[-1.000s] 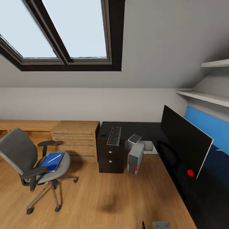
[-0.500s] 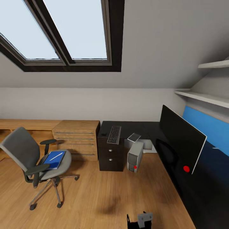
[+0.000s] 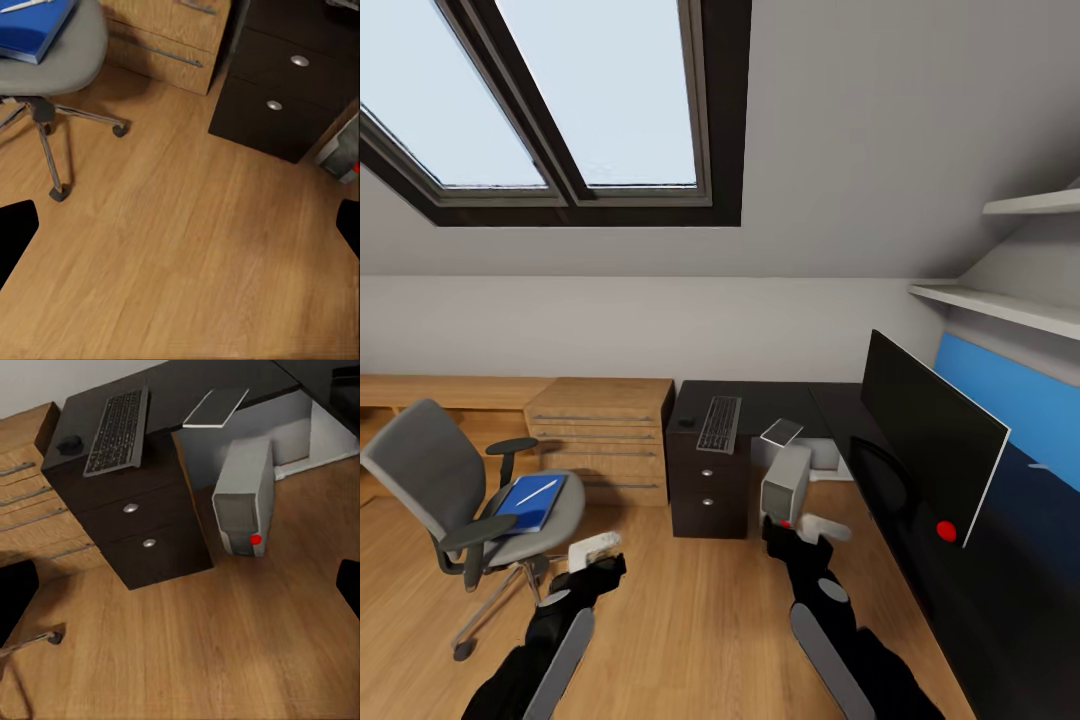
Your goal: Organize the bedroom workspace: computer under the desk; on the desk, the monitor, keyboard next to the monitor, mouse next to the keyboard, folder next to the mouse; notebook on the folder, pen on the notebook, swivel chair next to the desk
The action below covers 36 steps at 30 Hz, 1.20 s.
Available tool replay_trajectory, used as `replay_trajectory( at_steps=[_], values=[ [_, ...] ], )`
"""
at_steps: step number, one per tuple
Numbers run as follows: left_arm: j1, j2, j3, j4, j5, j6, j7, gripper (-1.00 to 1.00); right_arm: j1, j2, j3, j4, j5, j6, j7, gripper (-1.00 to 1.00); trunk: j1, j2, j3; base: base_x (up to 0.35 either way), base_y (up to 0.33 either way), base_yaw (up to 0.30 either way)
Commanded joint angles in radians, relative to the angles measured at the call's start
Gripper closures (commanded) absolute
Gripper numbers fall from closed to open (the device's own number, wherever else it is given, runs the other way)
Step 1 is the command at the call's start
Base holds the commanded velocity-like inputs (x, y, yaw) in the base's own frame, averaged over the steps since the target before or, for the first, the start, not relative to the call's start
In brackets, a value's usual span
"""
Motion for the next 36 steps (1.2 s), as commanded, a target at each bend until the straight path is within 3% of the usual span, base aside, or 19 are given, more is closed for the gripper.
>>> replay_trajectory(
  at_steps=[1,5,7,15,18,23,28,36],
  values=[
    [0.0,0.004,-0.003,-0.054,0.041,0.055,0.014,-1.0,0.007,-0.005,-0.012,-0.025,-0.003,0.014,-0.01,-1.0,0.0,-0.001,-0.001,0.0,0.0,0.0],
    [0.001,0.011,-0.004,-0.105,0.1,0.126,0.017,-1.0,0.027,-0.011,-0.029,-0.047,0.003,0.019,-0.015,-1.0,0.0,-0.001,-0.001,0.0,0.0,0.0],
    [0.022,0.013,-0.006,-0.034,0.117,0.136,0.018,-1.0,0.036,-0.014,-0.034,-0.021,0.007,0.016,-0.013,-1.0,0.0,-0.001,-0.001,0.0,0.0,-0.134],
    [0.042,0.028,-0.011,-0.038,0.124,0.122,0.014,-1.0,0.039,-0.016,-0.038,0.048,0.006,-0.025,-0.007,-1.0,0.0,-0.001,-0.001,0.0,0.0,-0.241],
    [0.135,0.029,-0.013,-0.183,0.125,0.119,0.013,-1.0,0.039,-0.018,-0.039,0.066,0.005,-0.08,-0.007,-1.0,0.0,-0.001,-0.001,0.0,0.0,-0.266],
    [0.223,0.03,-0.014,-0.278,0.125,0.118,0.014,-1.0,0.039,-0.04,-0.04,0.076,0.003,-0.096,-0.007,-1.0,0.0,-0.001,-0.001,0.0,0.0,-0.27],
    [0.241,0.031,-0.013,-0.295,0.123,0.119,0.016,-1.0,0.039,-0.088,-0.057,0.078,-0.004,-0.102,-0.008,-1.0,0.0,-0.001,-0.001,0.0,0.0,-0.282],
    [0.243,0.033,-0.007,-0.296,0.122,0.119,0.019,-1.0,0.039,-0.099,-0.083,0.098,-0.005,-0.128,-0.007,-1.0,0.0,-0.001,-0.001,0.0,0.0,-0.295]
  ],
)
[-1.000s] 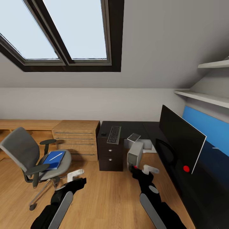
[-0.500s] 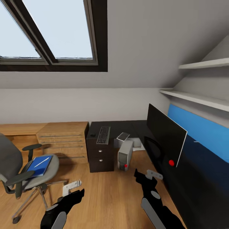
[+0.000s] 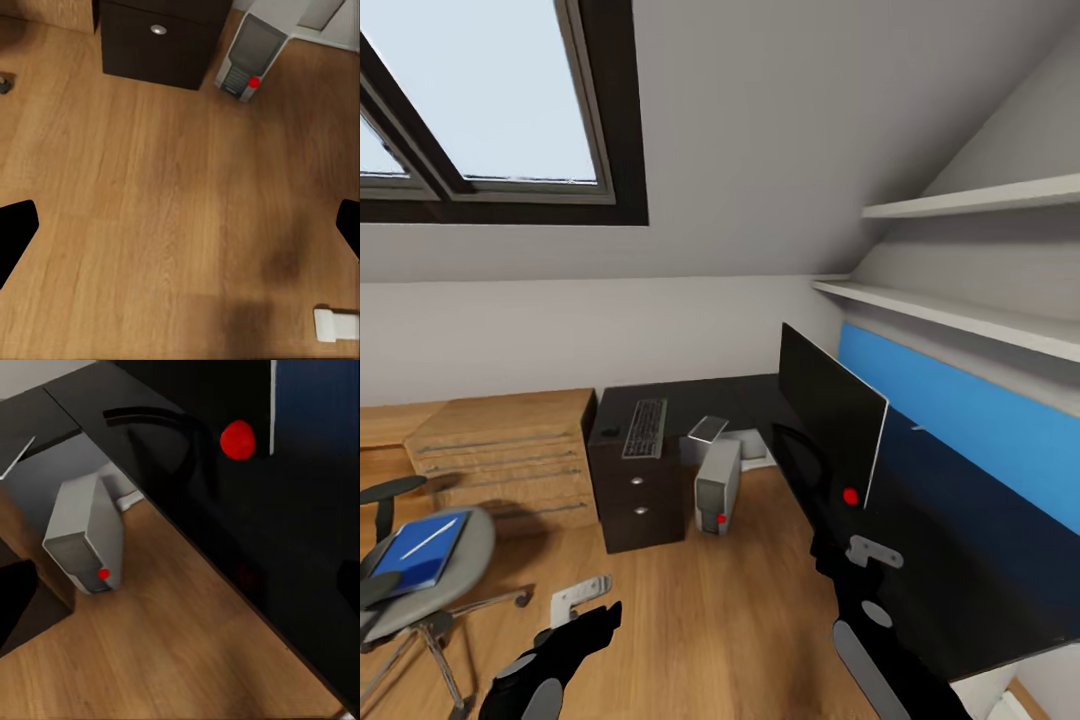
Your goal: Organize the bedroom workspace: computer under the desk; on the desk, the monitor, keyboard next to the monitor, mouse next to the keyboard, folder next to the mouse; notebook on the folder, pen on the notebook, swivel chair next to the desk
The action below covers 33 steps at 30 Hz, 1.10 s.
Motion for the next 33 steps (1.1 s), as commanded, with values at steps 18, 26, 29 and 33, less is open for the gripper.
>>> replay_trajectory(
  at_steps=[18,26,29,33],
  values=[
    [0.0,0.002,0.056,-0.001,0.012,0.001,0.01,-1.0,-0.001,-0.001,-0.213,0.071,0.007,-0.04,-0.007,-1.0,0.0,-0.001,0.0,0.0,0.0,-0.143],
    [0.0,0.002,0.11,-0.004,0.013,0.001,0.007,-1.0,-0.395,-0.1,-0.294,0.605,-0.003,-0.114,-0.003,-1.0,0.0,-0.001,0.0,0.0,0.0,0.0],
    [0.0,0.003,0.112,-0.006,0.013,0.001,0.007,-1.0,-0.51,-0.124,-0.32,0.766,-0.006,-0.165,0.027,-1.0,0.0,-0.001,0.0,0.0,0.0,0.0],
    [0.0,0.003,0.116,-0.007,0.013,0.001,0.007,-1.0,-0.577,-0.135,-0.377,0.868,-0.012,-0.288,0.128,-1.0,0.0,-0.001,0.0,0.0,0.0,0.0]
  ],
)
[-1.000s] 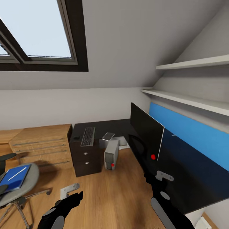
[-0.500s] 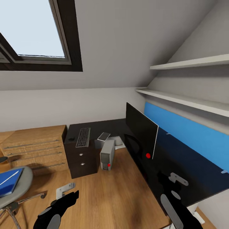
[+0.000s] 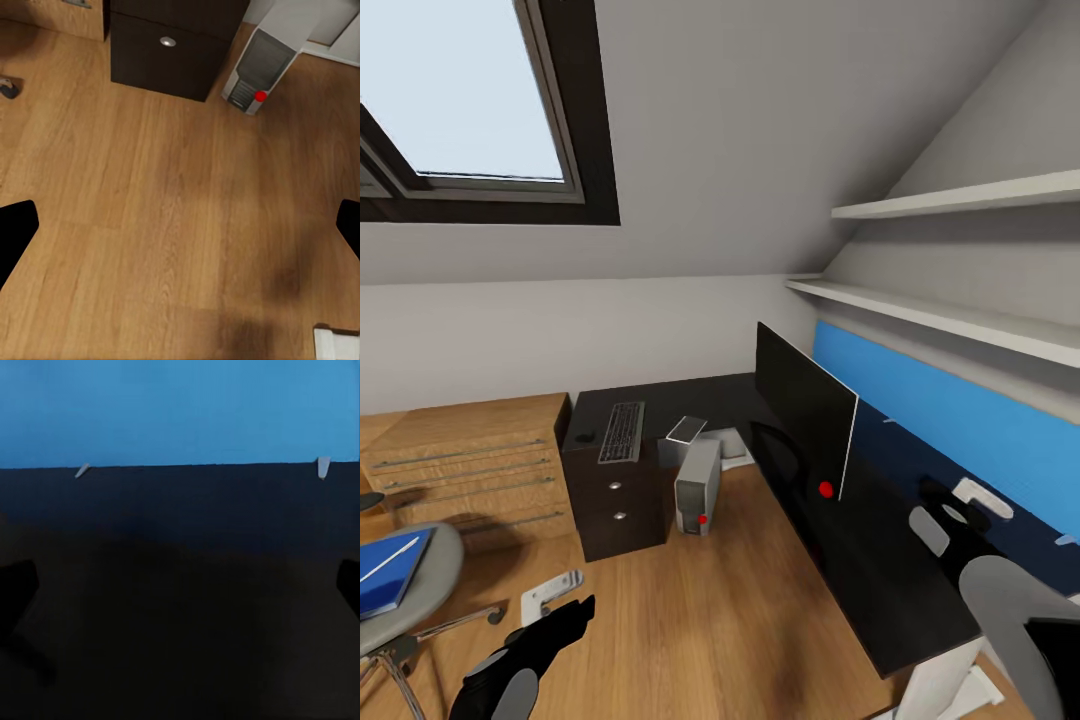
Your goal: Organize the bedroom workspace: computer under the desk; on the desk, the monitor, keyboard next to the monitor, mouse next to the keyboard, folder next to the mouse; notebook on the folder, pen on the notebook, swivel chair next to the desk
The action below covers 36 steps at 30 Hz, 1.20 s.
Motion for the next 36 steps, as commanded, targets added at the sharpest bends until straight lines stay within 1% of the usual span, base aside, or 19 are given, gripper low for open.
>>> replay_trajectory(
  at_steps=[1,2,4,7,16,17,19,20,24,36],
  values=[
    [0.0,0.001,-0.002,-0.001,0.01,0.001,0.011,-1.0,-0.005,0.001,-0.005,0.011,-0.009,-0.021,0.017,-1.0,0.0,-0.001,0.0,0.0,0.0,0.0],
    [0.0,0.001,-0.002,-0.001,0.01,0.001,0.011,-1.0,-0.011,0.004,-0.015,0.033,-0.009,-0.043,0.044,-1.0,0.0,-0.001,0.0,0.0,0.0,0.0],
    [0.0,0.0,-0.002,-0.001,0.01,0.001,0.011,-1.0,-0.017,0.014,-0.023,0.058,-0.009,-0.063,0.067,-1.0,0.0,-0.001,0.0,0.0,0.0,0.0],
    [0.0,0.0,-0.003,0.0,0.01,0.001,0.011,-1.0,-0.021,0.026,-0.03,0.078,-0.007,-0.078,0.087,-1.0,0.0,-0.001,0.0,0.0,0.0,0.0],
    [0.0,0.0,-0.005,0.002,0.009,0.002,0.011,-1.0,-0.023,0.029,-0.034,0.087,-0.009,-0.083,0.098,-1.0,0.0,-0.001,0.0,0.0,0.0,0.0],
    [0.0,-0.001,-0.006,0.002,0.009,0.002,0.01,-1.0,-0.022,0.029,-0.033,0.088,-0.005,-0.082,0.152,-1.0,0.0,-0.001,0.0,0.029,0.0,0.0],
    [0.0,-0.001,-0.007,0.002,0.009,0.002,0.01,-1.0,-0.022,0.029,-0.034,0.089,-0.005,-0.081,0.17,-1.0,0.0,-0.001,0.0,0.094,0.0,0.0],
    [0.0,-0.002,-0.009,0.002,0.01,0.002,0.01,-1.0,-0.021,0.03,-0.033,0.093,-0.005,-0.081,0.187,-1.0,0.0,-0.001,0.0,0.217,0.0,0.0],
    [0.0,-0.002,-0.01,0.003,0.011,0.002,0.01,-1.0,-0.019,0.032,-0.032,0.106,-0.003,-0.082,0.2,-1.0,0.0,-0.001,0.0,0.271,-0.004,0.0],
    [0.0,-0.003,-0.012,0.005,0.012,0.003,0.01,-1.0,-0.018,0.031,-0.032,0.109,0.0,-0.078,0.205,-1.0,0.0,-0.001,0.0,0.314,-0.07,0.0]
  ],
)
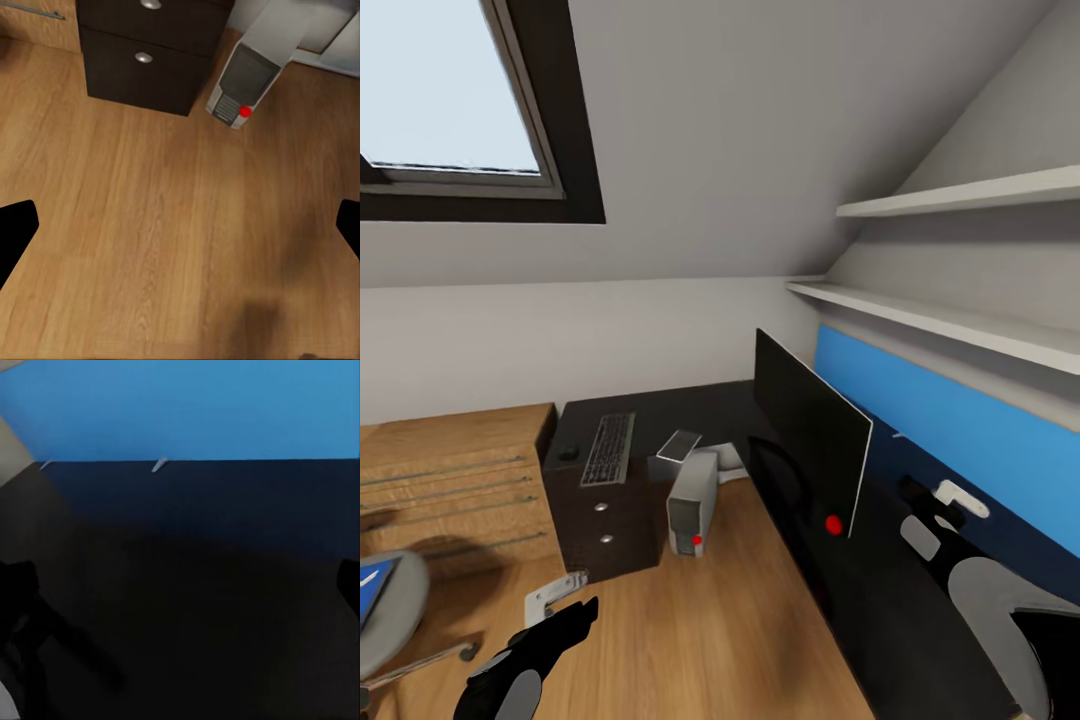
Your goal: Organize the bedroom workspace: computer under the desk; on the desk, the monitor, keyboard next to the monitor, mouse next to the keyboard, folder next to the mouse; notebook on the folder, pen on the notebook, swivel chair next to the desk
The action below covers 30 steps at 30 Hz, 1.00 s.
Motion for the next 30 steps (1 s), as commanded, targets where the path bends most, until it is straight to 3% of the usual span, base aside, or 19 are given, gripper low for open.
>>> replay_trajectory(
  at_steps=[1,10,17,20,21,23,25,27,28,29,30],
  values=[
    [0.0,0.001,-0.002,-0.001,0.01,0.001,0.01,-1.0,0.0,0.0,-0.001,0.0,-0.001,-0.002,-0.001,-1.0,0.001,-0.001,0.0,0.279,-0.068,0.0],
    [0.0,0.001,-0.003,0.0,0.01,0.002,0.01,-1.0,0.0,-0.001,0.002,0.0,0.002,0.001,0.001,-1.0,0.001,-0.001,0.0,0.123,-0.025,0.0],
    [0.0,0.001,-0.004,0.0,0.01,0.002,0.01,-1.0,0.0,0.001,0.011,0.0,0.032,0.002,0.007,-1.0,0.001,-0.001,0.0,0.012,-0.002,0.0],
    [0.0,0.0,-0.004,0.0,0.01,0.002,0.01,-1.0,0.0,0.002,0.021,0.001,0.072,0.003,0.023,-1.0,0.001,-0.001,0.0,0.002,0.0,0.0],
    [0.0,0.0,-0.004,0.0,0.01,0.002,0.01,-1.0,0.0,0.005,0.026,0.001,0.112,0.003,0.047,-1.0,0.001,-0.001,0.0,0.0,0.0,0.0],
    [0.0,0.0,-0.004,0.0,0.01,0.002,0.01,-1.0,0.0,0.009,0.026,0.001,0.136,0.003,0.063,-1.0,0.001,-0.001,0.0,0.0,0.0,0.0],
    [0.0,-0.001,-0.004,0.0,0.01,0.002,0.009,-1.0,0.0,0.017,0.027,0.016,0.185,0.002,0.103,-1.0,0.001,-0.001,0.0,0.0,0.0,0.0],
    [0.0,-0.001,-0.004,0.0,0.01,0.002,0.009,-1.0,0.0,0.021,0.028,0.023,0.201,0.001,0.116,-1.0,0.001,-0.001,0.0,0.0,0.0,0.0],
    [0.0,-0.001,-0.004,0.0,0.009,0.003,0.009,-1.0,0.0,0.025,0.031,0.028,0.224,0.001,0.125,-1.0,0.001,-0.001,0.0,0.0,0.0,0.0],
    [0.0,0.001,-0.004,0.0,0.01,0.005,0.009,-1.0,0.0,0.046,0.035,0.031,0.284,0.001,0.132,-1.0,0.001,-0.001,0.0,0.0,0.0,0.0],
    [0.0,0.001,-0.004,0.0,0.01,0.005,0.009,-1.0,0.0,0.053,0.035,0.032,0.304,0.001,0.139,-1.0,0.001,-0.001,0.0,0.0,0.0,0.0]
  ],
)
